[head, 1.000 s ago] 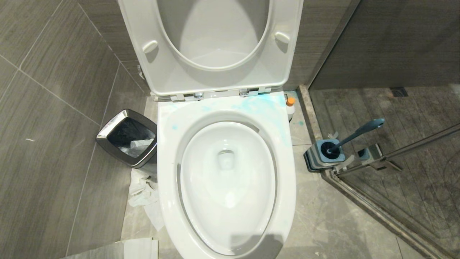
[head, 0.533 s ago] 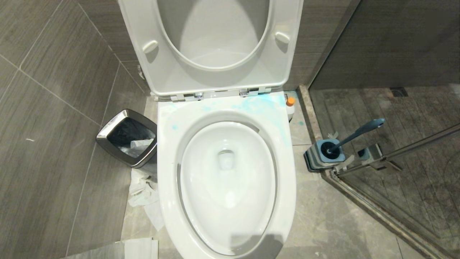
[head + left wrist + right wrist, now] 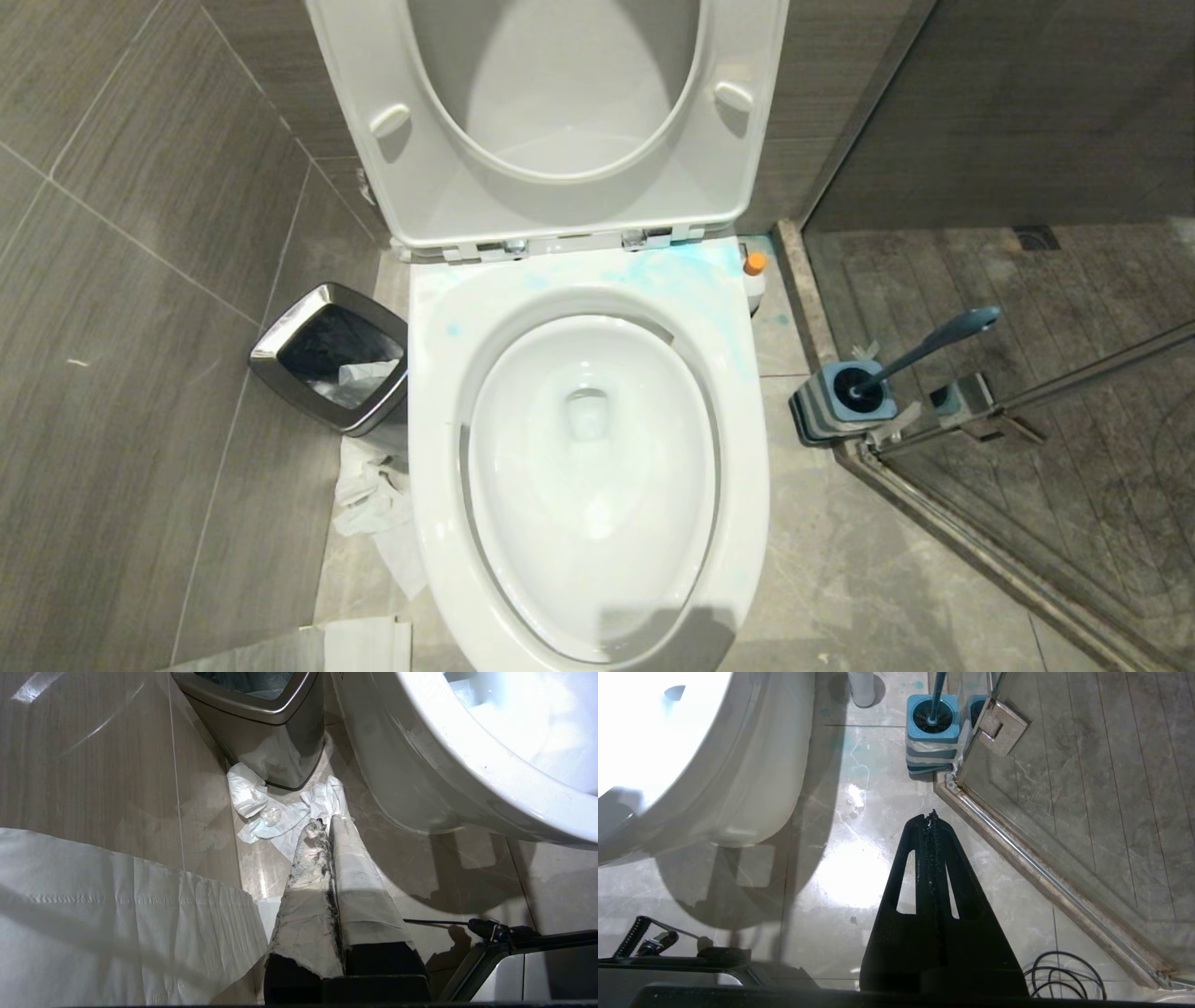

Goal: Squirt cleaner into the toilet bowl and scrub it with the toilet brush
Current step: Pour in the cleaning agent

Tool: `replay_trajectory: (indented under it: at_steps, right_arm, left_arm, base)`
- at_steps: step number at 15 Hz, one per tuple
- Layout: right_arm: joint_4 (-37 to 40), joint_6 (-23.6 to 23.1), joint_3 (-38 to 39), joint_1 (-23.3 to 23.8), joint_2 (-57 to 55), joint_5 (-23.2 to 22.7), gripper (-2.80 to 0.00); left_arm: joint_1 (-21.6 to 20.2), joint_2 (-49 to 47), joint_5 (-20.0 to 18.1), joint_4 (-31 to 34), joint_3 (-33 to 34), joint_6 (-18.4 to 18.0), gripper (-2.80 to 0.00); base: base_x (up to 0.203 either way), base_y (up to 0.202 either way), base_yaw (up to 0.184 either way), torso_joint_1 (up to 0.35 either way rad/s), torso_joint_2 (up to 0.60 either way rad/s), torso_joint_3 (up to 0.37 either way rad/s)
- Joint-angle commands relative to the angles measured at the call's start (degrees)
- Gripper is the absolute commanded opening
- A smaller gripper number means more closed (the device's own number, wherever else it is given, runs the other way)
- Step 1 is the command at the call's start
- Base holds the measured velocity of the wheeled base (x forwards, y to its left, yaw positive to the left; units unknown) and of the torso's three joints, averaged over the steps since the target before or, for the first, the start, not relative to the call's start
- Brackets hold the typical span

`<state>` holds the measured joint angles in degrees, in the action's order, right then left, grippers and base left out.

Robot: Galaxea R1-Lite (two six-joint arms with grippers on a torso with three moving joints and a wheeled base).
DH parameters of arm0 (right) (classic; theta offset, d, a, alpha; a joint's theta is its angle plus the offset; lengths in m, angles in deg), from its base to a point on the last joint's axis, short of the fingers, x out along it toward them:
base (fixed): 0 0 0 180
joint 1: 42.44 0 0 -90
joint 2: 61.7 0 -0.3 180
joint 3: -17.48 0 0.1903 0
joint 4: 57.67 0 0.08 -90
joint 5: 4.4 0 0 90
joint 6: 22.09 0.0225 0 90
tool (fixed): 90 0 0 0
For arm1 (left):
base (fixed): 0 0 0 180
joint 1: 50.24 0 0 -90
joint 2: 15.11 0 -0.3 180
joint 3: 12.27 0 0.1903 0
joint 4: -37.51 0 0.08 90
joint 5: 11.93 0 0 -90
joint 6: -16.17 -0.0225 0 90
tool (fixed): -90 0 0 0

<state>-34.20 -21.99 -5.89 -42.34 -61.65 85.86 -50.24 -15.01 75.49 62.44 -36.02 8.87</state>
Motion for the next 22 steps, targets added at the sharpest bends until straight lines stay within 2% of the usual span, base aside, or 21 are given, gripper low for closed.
replay_trajectory:
  at_steps: [1, 22]
  right_arm:
    - [-0.01, -0.02, 0.0, -0.01, -0.05, 0.0, -2.8]
    - [-0.01, -0.02, 0.0, -0.01, -0.05, 0.0, -2.8]
  left_arm:
    - [0.0, -0.19, 0.12, 0.11, -0.06, -0.08, -2.8]
    - [0.0, -0.19, 0.21, 0.11, -0.06, -0.16, -2.8]
  base:
    - [0.0, 0.0, 0.0, -0.009, 0.0, -0.096]
    - [0.0, 0.0, 0.0, 0.002, 0.0, -0.192]
